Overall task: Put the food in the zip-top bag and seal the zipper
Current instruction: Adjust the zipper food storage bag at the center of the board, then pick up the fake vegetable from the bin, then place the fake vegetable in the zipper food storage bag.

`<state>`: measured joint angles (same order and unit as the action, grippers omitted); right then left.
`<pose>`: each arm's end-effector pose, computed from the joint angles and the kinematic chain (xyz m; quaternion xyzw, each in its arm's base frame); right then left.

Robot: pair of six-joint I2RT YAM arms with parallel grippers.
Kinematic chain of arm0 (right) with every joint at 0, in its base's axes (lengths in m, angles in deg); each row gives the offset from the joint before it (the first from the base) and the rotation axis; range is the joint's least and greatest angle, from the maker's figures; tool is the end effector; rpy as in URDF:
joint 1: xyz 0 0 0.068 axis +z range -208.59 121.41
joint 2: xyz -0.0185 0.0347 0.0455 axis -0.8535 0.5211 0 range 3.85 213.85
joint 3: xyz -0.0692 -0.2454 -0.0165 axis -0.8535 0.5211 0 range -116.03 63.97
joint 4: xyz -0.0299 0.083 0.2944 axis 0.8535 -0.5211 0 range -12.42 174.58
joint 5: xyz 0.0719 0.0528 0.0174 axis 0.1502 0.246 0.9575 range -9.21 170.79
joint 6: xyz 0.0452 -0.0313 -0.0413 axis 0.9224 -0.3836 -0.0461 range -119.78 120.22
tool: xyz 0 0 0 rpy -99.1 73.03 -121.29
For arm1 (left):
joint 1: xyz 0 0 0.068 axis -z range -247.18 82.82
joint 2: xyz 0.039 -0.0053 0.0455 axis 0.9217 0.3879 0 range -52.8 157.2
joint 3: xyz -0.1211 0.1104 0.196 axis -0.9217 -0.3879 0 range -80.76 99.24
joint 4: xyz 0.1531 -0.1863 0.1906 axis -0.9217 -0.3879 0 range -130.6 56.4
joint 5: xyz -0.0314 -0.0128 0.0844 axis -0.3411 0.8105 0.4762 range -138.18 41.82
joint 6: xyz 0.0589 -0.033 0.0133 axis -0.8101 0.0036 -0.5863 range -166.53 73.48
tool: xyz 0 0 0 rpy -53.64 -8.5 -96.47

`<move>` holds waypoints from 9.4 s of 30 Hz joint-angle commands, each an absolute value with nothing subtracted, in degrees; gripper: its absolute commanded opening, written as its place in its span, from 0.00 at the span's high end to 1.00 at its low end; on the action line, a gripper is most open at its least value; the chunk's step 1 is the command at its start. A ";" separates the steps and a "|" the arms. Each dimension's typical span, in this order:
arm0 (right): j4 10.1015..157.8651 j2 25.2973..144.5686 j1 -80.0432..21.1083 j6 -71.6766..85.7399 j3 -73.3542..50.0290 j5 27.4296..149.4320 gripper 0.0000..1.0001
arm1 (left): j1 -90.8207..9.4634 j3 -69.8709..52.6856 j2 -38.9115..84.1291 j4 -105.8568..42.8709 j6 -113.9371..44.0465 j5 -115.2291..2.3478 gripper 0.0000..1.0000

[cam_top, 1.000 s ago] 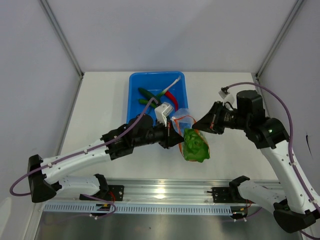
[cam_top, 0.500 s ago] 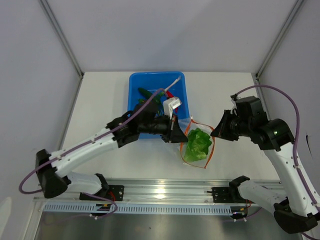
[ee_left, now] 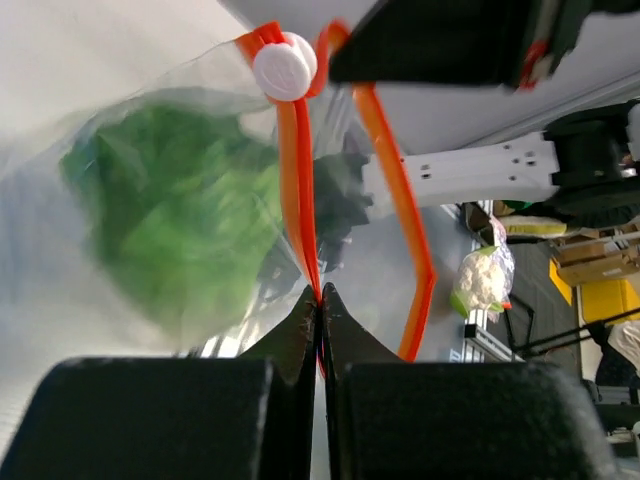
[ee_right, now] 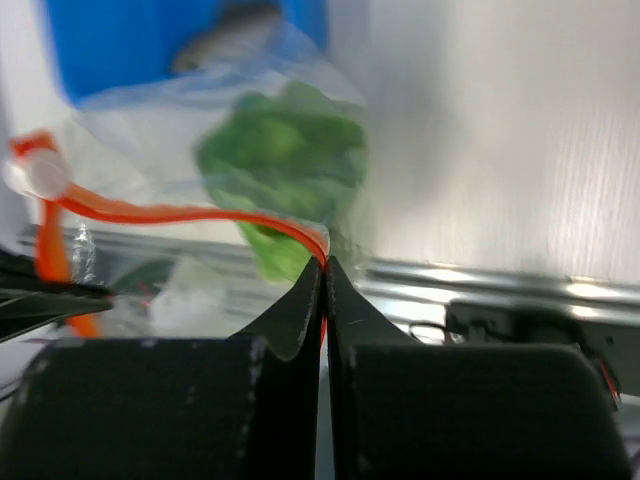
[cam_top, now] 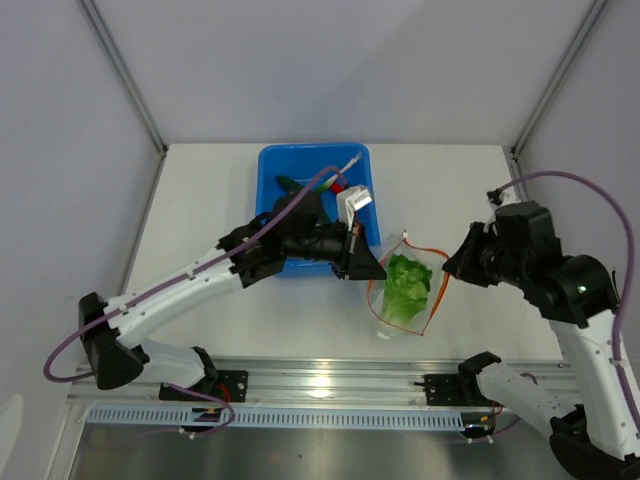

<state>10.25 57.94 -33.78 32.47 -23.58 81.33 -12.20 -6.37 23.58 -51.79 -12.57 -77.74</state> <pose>0.1681 0.0783 0.4398 0.0570 0.9077 0.2024 0.3632 0.1913 -0.3207 0.3602 0.2882 0.7530 -0.5369 0.2484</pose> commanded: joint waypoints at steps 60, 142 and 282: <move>28.59 76.89 -42.86 21.84 -20.49 85.27 1.00 | -25.95 13.11 34.42 -58.12 -23.42 -55.35 0.01; 32.55 80.05 -35.66 20.87 -14.25 83.34 1.00 | -44.50 38.60 81.94 -78.34 14.12 -38.25 0.37; 24.12 75.31 -21.23 33.80 -24.36 65.93 1.00 | -23.40 -8.31 20.17 -57.33 4.98 -54.96 0.04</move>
<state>25.47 76.65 -19.57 33.04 -21.85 65.24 -20.55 -4.51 27.34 -64.19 7.80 -61.09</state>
